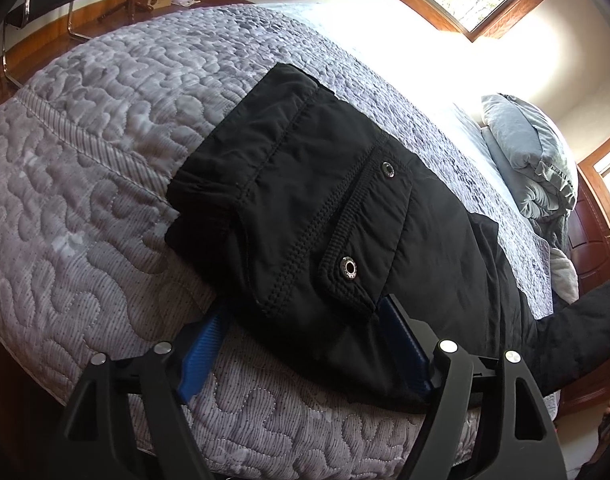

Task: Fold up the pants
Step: 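Hold the leg end raised with the right tool above the bedspread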

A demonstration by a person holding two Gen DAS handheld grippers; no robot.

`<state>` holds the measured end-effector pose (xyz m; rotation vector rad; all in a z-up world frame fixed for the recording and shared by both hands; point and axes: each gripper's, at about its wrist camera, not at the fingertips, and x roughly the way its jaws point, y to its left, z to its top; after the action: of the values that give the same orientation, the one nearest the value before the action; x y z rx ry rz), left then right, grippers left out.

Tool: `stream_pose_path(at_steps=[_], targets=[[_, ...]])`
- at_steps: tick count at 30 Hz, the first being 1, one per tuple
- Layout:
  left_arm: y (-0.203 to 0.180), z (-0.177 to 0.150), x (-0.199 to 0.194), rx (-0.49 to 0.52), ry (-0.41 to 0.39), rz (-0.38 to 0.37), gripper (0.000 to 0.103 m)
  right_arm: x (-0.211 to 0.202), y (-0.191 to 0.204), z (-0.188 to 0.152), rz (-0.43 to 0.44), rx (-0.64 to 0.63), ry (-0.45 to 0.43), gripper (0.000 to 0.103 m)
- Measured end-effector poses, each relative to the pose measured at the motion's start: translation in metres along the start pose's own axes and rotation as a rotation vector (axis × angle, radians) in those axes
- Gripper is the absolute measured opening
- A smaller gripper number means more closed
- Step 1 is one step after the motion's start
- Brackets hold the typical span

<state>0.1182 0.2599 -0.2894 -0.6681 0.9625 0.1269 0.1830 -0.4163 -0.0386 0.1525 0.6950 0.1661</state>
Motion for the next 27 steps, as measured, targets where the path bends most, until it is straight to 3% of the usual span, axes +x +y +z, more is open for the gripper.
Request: stream_pose_path(at_steps=[27], targets=[[0.000,0.000,0.000,-0.003,0.000,-0.006,0.079,0.015,0.057,-0.003,0.015,-0.177,0.011,0.014]])
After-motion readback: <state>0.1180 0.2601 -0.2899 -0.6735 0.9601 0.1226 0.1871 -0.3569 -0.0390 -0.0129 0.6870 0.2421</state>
